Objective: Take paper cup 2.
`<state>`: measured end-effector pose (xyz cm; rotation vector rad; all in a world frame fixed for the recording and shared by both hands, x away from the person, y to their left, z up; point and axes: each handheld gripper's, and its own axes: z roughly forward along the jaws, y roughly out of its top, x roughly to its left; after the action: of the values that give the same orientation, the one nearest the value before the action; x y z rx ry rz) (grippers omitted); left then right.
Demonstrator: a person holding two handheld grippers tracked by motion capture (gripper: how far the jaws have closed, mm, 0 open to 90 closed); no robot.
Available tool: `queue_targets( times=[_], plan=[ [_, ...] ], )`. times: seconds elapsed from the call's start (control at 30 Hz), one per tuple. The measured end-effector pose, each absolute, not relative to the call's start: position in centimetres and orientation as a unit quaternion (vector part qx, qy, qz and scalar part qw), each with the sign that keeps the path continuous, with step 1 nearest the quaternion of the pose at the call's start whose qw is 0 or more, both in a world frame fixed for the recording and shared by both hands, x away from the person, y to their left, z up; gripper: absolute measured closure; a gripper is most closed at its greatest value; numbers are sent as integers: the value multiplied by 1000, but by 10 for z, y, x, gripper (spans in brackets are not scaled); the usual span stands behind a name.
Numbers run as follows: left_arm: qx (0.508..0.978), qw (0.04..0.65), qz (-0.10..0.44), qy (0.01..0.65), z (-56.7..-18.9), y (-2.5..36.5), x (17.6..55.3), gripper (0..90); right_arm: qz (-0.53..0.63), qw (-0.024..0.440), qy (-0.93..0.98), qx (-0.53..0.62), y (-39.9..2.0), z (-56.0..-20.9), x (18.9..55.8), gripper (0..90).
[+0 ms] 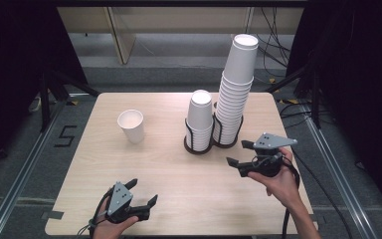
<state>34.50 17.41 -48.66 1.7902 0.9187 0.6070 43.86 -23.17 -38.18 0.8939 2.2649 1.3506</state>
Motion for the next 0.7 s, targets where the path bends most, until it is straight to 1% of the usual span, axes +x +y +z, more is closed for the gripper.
queue_targets(
  times=[0.1, 0.13, 0.2, 0.33, 0.57, 0.63, 0.7],
  plan=[
    [737, 499, 252, 381, -487, 174, 345, 145, 479, 183, 790, 337, -238, -373, 444, 206],
    [738, 497, 253, 379, -487, 175, 346, 145, 486, 193, 785, 332, -239, -372, 447, 206],
    [739, 496, 253, 380, -487, 175, 346, 145, 489, 191, 779, 344, -243, -366, 451, 205],
    [742, 489, 254, 382, -487, 176, 345, 145, 499, 210, 763, 353, -247, -355, 460, 194],
    [738, 497, 252, 380, -487, 175, 346, 145, 508, 225, 746, 368, -249, -334, 476, 165],
    [742, 490, 254, 381, -487, 176, 346, 145, 509, 235, 740, 371, -249, -328, 480, 161],
    [742, 490, 253, 380, -487, 176, 346, 145, 516, 233, 736, 372, -250, -318, 486, 159]
  ],
)
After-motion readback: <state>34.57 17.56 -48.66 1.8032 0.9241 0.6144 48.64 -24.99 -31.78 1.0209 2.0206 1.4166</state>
